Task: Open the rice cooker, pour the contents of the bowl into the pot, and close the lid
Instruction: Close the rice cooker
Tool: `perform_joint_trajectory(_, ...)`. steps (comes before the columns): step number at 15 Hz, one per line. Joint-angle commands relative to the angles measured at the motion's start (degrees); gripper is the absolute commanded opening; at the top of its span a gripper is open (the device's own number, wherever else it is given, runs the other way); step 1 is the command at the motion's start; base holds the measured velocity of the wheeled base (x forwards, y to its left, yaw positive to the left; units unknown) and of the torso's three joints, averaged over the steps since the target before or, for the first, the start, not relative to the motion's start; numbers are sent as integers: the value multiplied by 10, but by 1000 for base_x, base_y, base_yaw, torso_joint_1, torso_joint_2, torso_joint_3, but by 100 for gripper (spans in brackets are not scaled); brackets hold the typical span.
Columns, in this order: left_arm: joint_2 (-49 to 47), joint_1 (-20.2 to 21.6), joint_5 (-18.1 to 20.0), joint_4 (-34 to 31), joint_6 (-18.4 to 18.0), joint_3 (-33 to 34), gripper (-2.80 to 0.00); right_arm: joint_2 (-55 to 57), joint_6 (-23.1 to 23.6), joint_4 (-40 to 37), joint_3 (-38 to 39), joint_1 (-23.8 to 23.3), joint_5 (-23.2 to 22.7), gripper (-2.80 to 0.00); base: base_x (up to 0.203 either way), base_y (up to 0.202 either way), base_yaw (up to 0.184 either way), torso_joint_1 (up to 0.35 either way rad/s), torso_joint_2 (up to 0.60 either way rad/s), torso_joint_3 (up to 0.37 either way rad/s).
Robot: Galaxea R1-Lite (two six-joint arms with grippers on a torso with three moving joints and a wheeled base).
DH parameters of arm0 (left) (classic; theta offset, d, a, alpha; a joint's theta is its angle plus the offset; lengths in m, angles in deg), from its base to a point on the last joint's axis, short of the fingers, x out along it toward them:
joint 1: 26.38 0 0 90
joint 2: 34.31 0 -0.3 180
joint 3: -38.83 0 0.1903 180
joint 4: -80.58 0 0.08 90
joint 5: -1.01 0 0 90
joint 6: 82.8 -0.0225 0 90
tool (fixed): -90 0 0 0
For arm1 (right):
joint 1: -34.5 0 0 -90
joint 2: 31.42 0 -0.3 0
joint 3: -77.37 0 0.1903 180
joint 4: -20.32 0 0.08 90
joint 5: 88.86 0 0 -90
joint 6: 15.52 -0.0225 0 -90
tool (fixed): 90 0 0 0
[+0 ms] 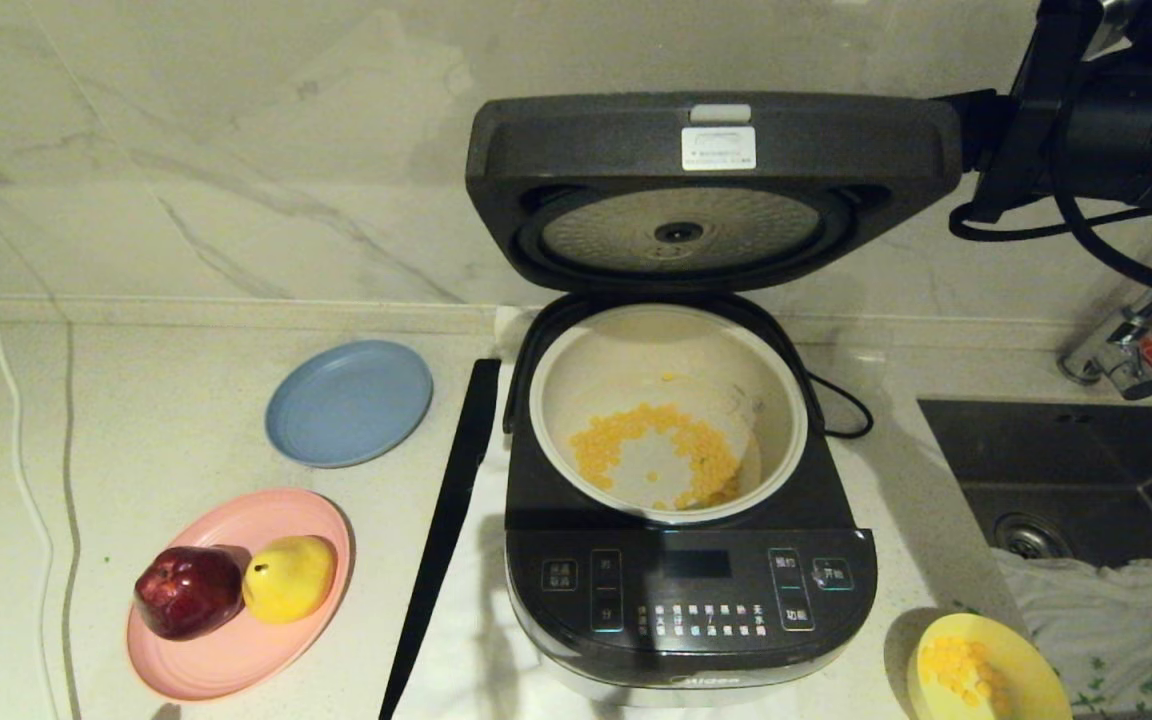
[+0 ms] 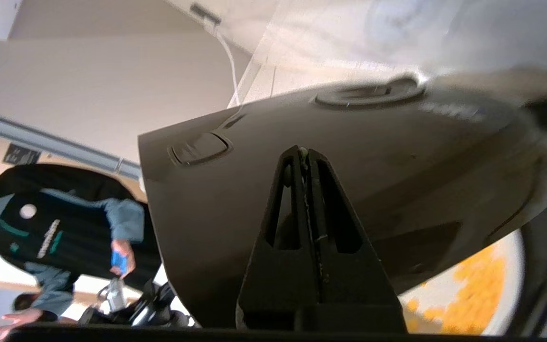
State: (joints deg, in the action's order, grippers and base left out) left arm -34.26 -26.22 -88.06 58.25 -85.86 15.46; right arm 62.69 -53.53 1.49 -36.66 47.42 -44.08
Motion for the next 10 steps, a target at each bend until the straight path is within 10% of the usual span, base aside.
perform_joint_trajectory(1,0,0,0,0,0,4,-280,-20,-3,-1,45,16,-2,-280,0,0,0,0,0,0)
perform_joint_trajectory(10,0,0,0,0,0,4,-280,-72,1,8,312,64,2,-280,0,0,0,0,0,0)
